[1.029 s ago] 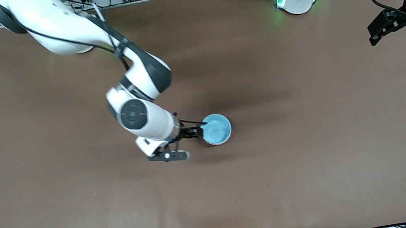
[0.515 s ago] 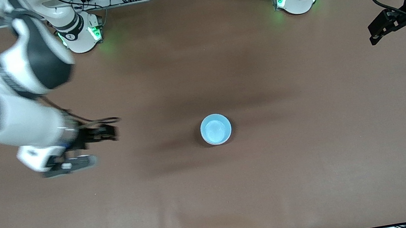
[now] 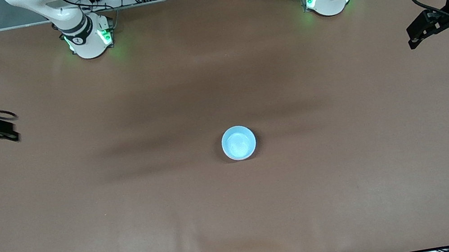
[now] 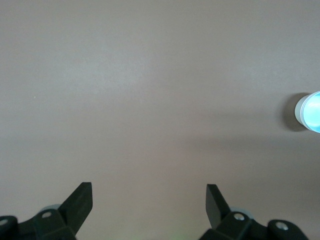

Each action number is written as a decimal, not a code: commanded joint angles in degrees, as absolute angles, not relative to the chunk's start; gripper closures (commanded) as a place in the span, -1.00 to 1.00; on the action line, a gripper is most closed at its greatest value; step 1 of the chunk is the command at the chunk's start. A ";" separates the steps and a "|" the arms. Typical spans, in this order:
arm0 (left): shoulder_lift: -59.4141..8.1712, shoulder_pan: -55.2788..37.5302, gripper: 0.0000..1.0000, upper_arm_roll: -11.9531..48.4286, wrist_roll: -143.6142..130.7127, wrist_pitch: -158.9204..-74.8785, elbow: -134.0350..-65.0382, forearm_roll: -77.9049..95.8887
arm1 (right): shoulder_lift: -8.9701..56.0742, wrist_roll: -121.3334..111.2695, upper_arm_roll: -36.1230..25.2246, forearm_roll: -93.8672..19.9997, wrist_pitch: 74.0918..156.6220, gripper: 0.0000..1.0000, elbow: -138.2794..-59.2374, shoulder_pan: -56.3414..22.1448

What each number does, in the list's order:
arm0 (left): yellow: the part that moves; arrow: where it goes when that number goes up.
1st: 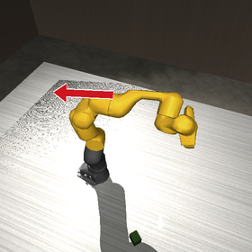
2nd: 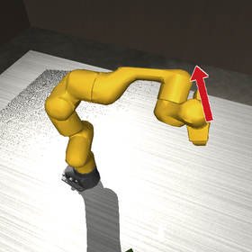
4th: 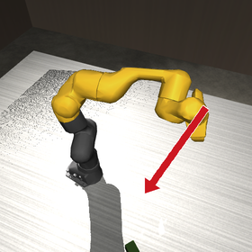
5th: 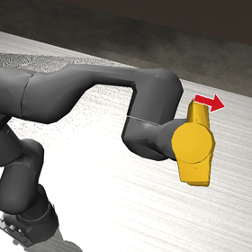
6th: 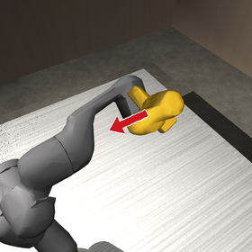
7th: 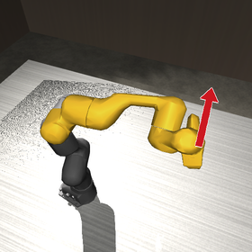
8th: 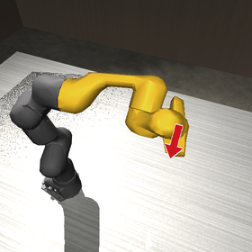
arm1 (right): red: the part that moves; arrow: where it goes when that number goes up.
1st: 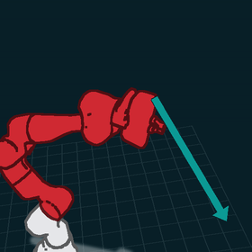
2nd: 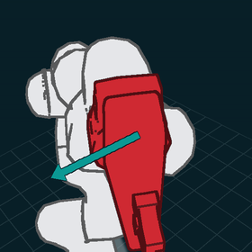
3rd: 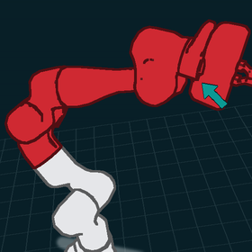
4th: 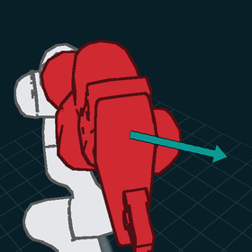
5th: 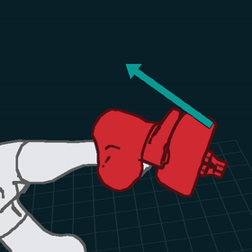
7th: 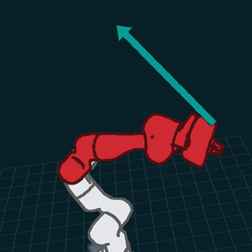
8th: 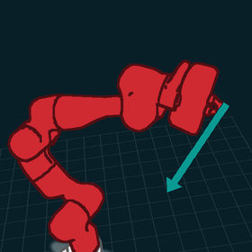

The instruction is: Stack pink and blue bowls on white bowl

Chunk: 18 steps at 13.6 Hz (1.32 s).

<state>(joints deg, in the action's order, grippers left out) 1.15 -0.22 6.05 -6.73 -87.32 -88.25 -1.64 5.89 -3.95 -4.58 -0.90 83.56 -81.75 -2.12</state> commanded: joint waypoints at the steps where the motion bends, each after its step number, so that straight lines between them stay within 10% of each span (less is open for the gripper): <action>1: 1.76 -0.35 -1.00 5.71 -5.54 -85.61 -87.80 -0.88 | 1.41 -3.43 -6.23 -0.18 81.04 -1.00 -84.20 -2.20; 18: 0.88 -0.44 -1.00 7.65 -5.98 -83.85 -84.20 -1.67 | -0.97 -2.81 -7.47 1.67 80.16 -1.00 -83.85 -2.46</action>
